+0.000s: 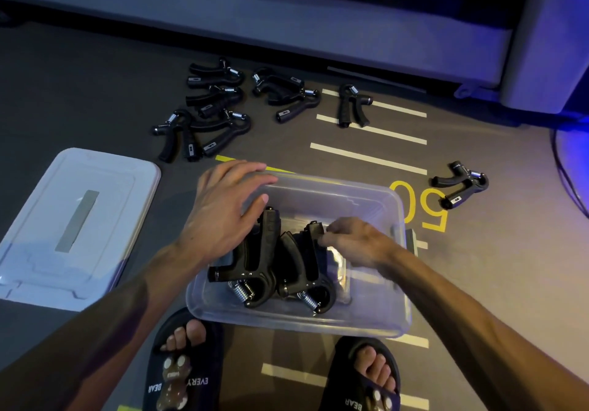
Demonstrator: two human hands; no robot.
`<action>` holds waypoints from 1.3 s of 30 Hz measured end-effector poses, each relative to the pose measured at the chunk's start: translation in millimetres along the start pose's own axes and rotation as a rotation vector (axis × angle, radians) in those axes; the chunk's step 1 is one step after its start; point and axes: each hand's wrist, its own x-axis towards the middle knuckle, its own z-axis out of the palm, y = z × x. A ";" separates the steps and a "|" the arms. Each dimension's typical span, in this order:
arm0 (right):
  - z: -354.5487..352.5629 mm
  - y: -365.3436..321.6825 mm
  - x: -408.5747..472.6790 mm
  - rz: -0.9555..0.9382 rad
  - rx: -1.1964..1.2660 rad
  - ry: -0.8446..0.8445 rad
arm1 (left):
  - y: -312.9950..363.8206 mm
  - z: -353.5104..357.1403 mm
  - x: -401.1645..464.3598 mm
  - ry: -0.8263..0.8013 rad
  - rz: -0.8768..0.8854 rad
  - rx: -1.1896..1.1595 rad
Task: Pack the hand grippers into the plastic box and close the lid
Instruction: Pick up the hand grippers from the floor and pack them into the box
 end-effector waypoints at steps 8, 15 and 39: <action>-96.6 7.7 31.5 -0.206 0.404 0.485 | 13.3 8.4 45.3 -0.173 0.106 0.059; -127.0 121.3 114.3 0.136 0.057 0.648 | 21.5 24.8 83.4 -0.309 0.244 0.010; -112.3 144.5 113.7 -0.074 0.054 0.689 | 24.3 19.8 83.9 -0.255 0.257 0.047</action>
